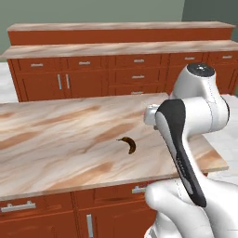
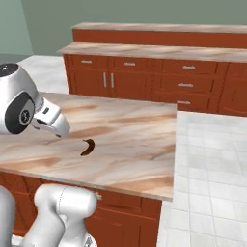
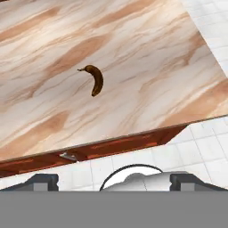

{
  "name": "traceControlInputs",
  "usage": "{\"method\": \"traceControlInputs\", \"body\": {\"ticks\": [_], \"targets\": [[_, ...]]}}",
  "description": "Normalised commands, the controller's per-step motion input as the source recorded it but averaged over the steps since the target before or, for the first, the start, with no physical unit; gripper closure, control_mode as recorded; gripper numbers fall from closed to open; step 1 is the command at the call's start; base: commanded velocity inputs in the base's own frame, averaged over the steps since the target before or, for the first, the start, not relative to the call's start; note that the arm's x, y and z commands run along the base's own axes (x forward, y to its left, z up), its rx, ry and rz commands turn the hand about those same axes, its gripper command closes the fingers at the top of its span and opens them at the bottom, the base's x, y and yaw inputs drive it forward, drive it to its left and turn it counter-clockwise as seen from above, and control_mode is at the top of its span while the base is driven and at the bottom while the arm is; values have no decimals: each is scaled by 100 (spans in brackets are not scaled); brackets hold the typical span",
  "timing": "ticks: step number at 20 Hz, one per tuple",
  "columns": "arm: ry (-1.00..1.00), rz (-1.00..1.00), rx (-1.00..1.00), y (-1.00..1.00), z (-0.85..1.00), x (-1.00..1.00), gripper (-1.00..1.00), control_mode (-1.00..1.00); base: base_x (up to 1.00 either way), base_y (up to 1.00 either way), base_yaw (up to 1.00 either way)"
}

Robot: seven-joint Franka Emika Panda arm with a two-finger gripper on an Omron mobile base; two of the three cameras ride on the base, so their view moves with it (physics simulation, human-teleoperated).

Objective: Open the fridge, remove the banana, broccoli, and fish, and place them on any counter.

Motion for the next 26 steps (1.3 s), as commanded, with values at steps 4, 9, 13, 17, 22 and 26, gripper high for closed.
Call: {"method": "traceControlInputs", "body": {"ticks": [4, 9, 13, 17, 22, 26], "targets": [[0, 0, 0, 0, 0, 0, -100, 100, -97, -11, -42], [0, 0, 0, 0, 0, 0, -100, 100, -51, 0, -83], [0, 0, 0, 0, 0, 0, -100, 100, -27, -1, -89], [0, 0, 0, 0, 0, 0, -100, 100, -32, -20, -80], [0, 0, 0, 0, 0, 0, -100, 100, -41, -41, -70], [0, 0, 0, 0, 0, 0, -100, 100, -36, -65, -62]]}}
